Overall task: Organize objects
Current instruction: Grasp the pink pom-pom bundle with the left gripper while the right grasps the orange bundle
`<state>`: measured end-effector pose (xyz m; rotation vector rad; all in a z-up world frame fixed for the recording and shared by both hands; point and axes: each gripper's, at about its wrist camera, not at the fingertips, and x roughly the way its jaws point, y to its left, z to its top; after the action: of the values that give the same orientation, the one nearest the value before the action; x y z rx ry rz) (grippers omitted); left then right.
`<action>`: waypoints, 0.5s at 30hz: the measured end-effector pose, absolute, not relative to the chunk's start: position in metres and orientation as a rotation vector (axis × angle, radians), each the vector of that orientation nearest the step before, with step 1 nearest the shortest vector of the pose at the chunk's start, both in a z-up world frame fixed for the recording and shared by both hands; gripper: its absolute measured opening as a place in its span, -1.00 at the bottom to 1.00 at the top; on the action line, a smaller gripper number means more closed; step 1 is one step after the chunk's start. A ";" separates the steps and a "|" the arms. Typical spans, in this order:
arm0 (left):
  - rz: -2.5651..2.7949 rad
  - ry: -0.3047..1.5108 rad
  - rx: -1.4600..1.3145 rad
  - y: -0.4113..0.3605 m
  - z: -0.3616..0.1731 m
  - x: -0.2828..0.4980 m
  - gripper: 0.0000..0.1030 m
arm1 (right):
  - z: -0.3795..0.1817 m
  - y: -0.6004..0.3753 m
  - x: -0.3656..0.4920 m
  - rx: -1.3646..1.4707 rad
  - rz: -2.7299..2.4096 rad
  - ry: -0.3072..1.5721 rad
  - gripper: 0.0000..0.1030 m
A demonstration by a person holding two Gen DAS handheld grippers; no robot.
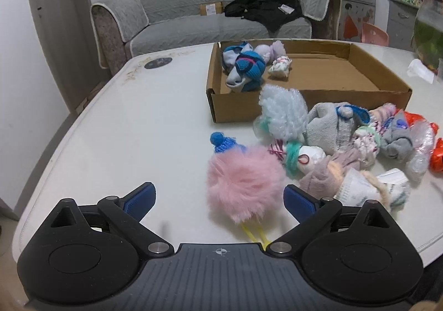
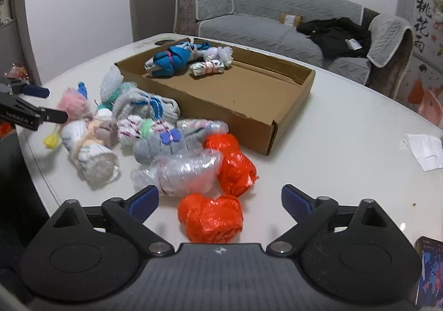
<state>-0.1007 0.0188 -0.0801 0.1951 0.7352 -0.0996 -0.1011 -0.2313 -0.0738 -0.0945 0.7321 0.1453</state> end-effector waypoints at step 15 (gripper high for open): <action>-0.158 0.738 0.203 0.015 -0.102 -0.080 0.74 | -0.098 -0.233 -0.112 -0.054 0.154 0.751 0.10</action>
<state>-0.0797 0.0147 -0.1017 0.2025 0.7382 -0.1576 -0.1121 -0.2330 -0.0983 -0.0540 0.7506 0.1541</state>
